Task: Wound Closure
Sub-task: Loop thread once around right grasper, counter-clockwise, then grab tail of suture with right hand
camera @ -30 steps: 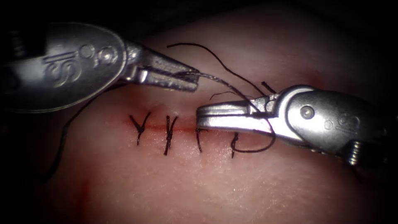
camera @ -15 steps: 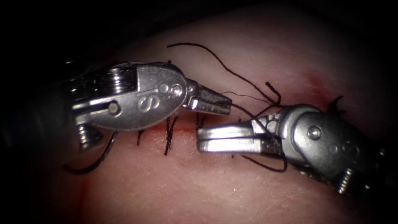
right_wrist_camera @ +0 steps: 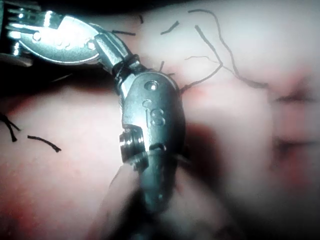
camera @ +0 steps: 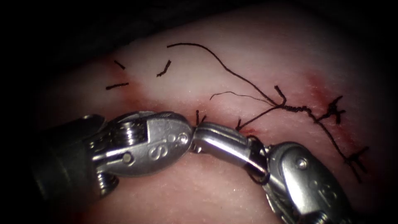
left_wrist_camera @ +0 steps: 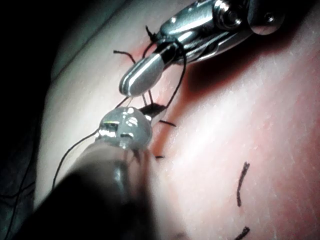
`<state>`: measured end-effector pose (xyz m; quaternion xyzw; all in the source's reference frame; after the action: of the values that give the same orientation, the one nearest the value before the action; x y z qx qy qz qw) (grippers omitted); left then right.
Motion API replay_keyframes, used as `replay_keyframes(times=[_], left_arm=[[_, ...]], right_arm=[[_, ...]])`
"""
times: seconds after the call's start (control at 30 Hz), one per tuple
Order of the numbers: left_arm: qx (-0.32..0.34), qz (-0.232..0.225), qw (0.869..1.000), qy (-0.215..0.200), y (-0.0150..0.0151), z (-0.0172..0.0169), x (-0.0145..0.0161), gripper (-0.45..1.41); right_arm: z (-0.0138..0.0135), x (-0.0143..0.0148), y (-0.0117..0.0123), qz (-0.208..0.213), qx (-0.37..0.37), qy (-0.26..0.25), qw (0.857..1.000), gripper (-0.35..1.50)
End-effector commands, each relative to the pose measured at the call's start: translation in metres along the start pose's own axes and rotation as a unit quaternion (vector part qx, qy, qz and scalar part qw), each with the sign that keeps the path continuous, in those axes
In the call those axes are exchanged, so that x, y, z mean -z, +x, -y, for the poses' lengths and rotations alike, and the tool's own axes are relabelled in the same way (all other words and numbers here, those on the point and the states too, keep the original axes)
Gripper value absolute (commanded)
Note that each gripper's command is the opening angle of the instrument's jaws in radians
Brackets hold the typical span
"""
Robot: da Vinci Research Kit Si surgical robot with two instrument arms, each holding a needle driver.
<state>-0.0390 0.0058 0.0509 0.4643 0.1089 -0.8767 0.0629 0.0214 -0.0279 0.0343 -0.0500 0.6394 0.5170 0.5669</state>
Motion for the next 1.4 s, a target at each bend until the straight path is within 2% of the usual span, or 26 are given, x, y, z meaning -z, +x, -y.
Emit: replay_keyframes(times=[0.03,0.13,0.2,0.3,0.47,0.6,0.77,0.83,0.87,0.97,1.2,1.4], left_arm=[[-0.004,0.000,1.000,0.004,0.0003,0.0009,-0.0003,-0.45],[-0.004,0.000,1.000,0.005,0.0009,0.0005,-0.0005,-0.45],[-0.004,-0.001,1.000,0.008,0.0014,0.0004,-0.0006,-0.45],[-0.003,-0.004,1.000,0.009,0.0021,0.0002,-0.0010,-0.45],[-0.006,-0.007,1.000,0.010,0.0030,-0.0001,-0.0021,-0.45],[-0.007,-0.009,1.000,0.010,0.0032,-0.0001,-0.0025,-0.45],[-0.006,-0.009,1.000,0.011,0.0034,0.0001,-0.0026,-0.45],[-0.006,-0.009,1.000,0.011,0.0035,0.0002,-0.0026,-0.45],[-0.005,-0.009,1.000,0.011,0.0035,0.0002,-0.0025,-0.45],[-0.005,-0.010,1.000,0.011,0.0037,0.0003,-0.0026,-0.45],[-0.004,-0.010,1.000,0.011,0.0038,0.0005,-0.0027,-0.45],[-0.004,-0.010,1.000,0.012,0.0038,0.0005,-0.0028,-0.45]], right_arm=[[0.0003,0.0002,-0.0010,0.000,-0.009,-0.026,1.000,-0.35],[-0.0001,0.0018,-0.0015,-0.008,-0.024,-0.072,0.997,-0.35],[-0.0007,0.0029,-0.0015,-0.028,-0.051,-0.101,0.993,-0.35],[-0.0014,0.0037,-0.0011,-0.070,-0.087,-0.127,0.986,0.00],[-0.0024,0.0036,-0.0012,-0.098,-0.117,-0.162,0.975,0.17],[-0.0030,0.0035,-0.0018,-0.103,-0.119,-0.182,0.971,0.29],[-0.0034,0.0033,-0.0027,-0.090,-0.105,-0.198,0.970,0.68],[-0.0036,0.0029,-0.0028,-0.076,-0.097,-0.206,0.971,0.89],[-0.0037,0.0028,-0.0029,-0.070,-0.096,-0.209,0.971,0.93],[-0.0040,0.0025,-0.0031,-0.061,-0.088,-0.216,0.971,0.98],[-0.0039,0.0031,-0.0032,-0.070,-0.080,-0.228,0.968,0.99],[-0.0036,0.0040,-0.0026,-0.089,-0.081,-0.230,0.966,0.86]])
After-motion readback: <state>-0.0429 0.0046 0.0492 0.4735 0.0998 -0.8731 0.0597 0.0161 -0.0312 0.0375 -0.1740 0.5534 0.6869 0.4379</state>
